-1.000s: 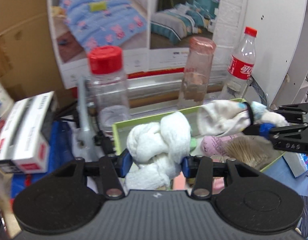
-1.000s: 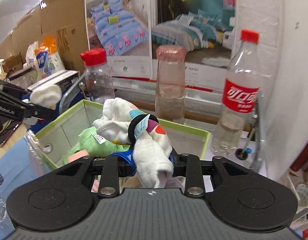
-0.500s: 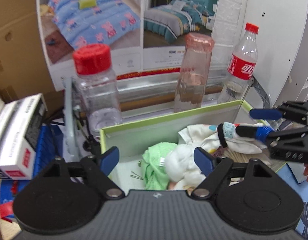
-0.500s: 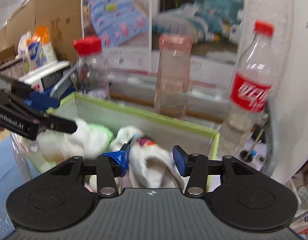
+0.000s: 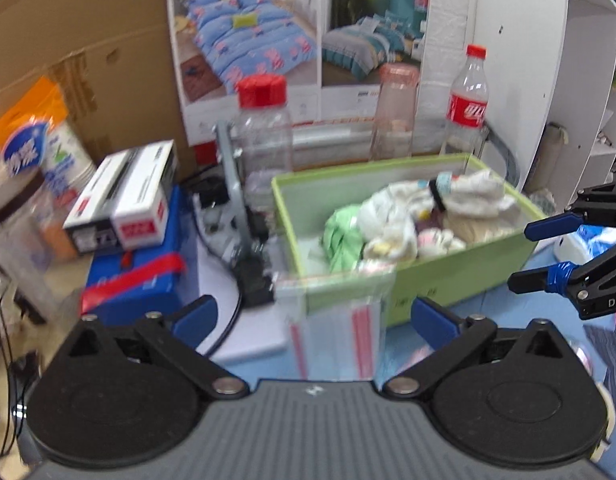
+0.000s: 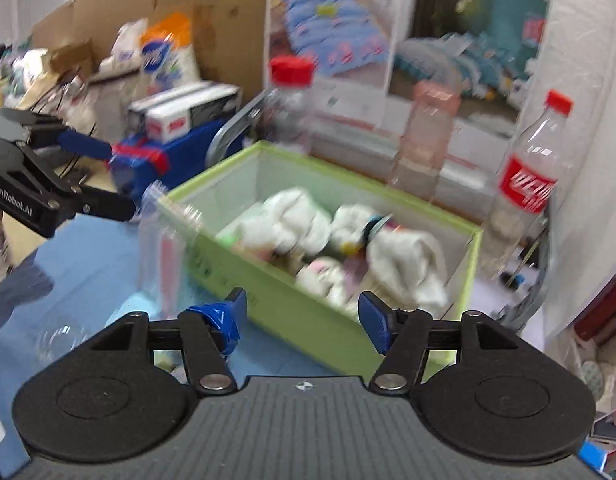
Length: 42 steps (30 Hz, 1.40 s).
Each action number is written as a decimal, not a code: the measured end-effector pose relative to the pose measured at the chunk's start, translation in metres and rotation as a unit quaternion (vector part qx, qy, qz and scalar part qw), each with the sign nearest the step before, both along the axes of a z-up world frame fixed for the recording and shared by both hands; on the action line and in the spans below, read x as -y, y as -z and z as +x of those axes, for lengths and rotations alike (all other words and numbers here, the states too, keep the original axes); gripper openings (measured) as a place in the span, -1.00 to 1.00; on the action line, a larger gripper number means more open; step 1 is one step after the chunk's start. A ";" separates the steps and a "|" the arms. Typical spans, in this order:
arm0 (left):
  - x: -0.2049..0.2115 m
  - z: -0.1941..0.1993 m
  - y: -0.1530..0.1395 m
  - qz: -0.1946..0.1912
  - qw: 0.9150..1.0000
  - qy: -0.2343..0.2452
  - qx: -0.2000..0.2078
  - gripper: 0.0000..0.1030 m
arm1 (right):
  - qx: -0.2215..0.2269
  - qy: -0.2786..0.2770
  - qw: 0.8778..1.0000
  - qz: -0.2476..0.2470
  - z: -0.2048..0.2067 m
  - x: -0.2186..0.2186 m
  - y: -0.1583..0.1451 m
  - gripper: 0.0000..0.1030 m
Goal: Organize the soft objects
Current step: 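Move the left tool to the clear zip bag while the right tool approaches the crumpled patterned cloth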
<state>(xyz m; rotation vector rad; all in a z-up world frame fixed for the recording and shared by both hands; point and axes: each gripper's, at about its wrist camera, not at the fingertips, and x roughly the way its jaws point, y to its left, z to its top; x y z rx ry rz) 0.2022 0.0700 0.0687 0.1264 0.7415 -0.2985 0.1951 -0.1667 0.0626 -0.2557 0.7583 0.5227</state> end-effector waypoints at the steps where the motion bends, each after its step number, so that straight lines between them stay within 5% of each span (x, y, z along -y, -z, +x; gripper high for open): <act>1: -0.004 -0.004 0.007 0.006 1.000 -0.003 -0.009 0.99 | -0.013 -0.006 1.000 -0.006 -0.001 -0.005 0.004 -0.07; 13: -0.060 0.003 0.048 -0.032 0.995 -0.055 -0.079 0.99 | -0.128 -0.117 0.979 -0.105 0.027 -0.108 0.040 -0.04; 23: -0.056 0.012 0.051 -0.027 0.996 -0.041 -0.068 0.99 | -0.207 -0.134 0.947 -0.203 0.050 -0.147 0.087 -0.02; 27: -0.059 0.013 0.052 -0.019 0.996 -0.047 -0.068 0.99 | -0.230 -0.118 0.946 -0.193 0.055 -0.134 0.094 0.00; 38: -0.048 0.010 0.051 -0.027 0.995 -0.047 -0.081 0.99 | -0.211 0.050 0.961 -0.173 0.064 -0.030 0.094 0.06; 42: -0.041 0.008 0.049 -0.025 0.995 -0.044 -0.082 0.99 | -0.212 0.102 0.964 -0.123 0.048 0.019 0.096 0.10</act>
